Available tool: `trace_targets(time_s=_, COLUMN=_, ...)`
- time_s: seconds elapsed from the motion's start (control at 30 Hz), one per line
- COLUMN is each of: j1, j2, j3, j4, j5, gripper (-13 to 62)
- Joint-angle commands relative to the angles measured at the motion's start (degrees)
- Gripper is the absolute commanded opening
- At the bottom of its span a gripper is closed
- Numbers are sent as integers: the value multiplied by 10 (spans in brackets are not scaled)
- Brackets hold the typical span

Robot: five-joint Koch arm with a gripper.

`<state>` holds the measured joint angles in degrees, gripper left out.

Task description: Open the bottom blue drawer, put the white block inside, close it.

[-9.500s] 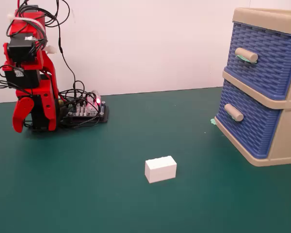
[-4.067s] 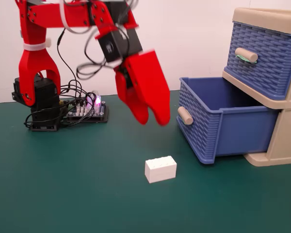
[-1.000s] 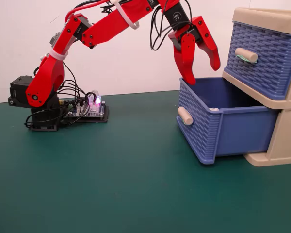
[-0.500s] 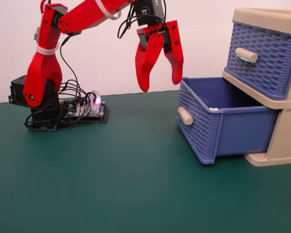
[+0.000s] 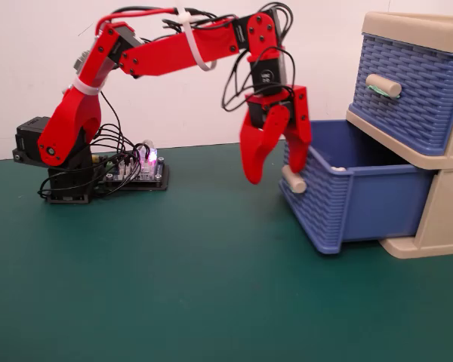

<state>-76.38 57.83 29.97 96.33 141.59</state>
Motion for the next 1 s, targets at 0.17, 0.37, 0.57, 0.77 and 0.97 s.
trace_targets(time_s=0.17, j1=-56, j2=-130, j3=-163, j4=-247, j5=115, gripper=340)
trace_targets(time_s=0.37, j1=-58, j2=-189, j3=-251, j4=-311, j5=127, gripper=341)
trace_targets(time_s=0.57, j1=-25, j2=1, j3=-269, j4=-47, j5=125, gripper=342)
trace_targets(time_s=0.77, j1=132, j2=246, j3=-248, j4=163, j5=75, gripper=341)
trace_targets(time_s=0.97, j1=327, j2=369, j3=-80, j4=156, j5=-98, gripper=340)
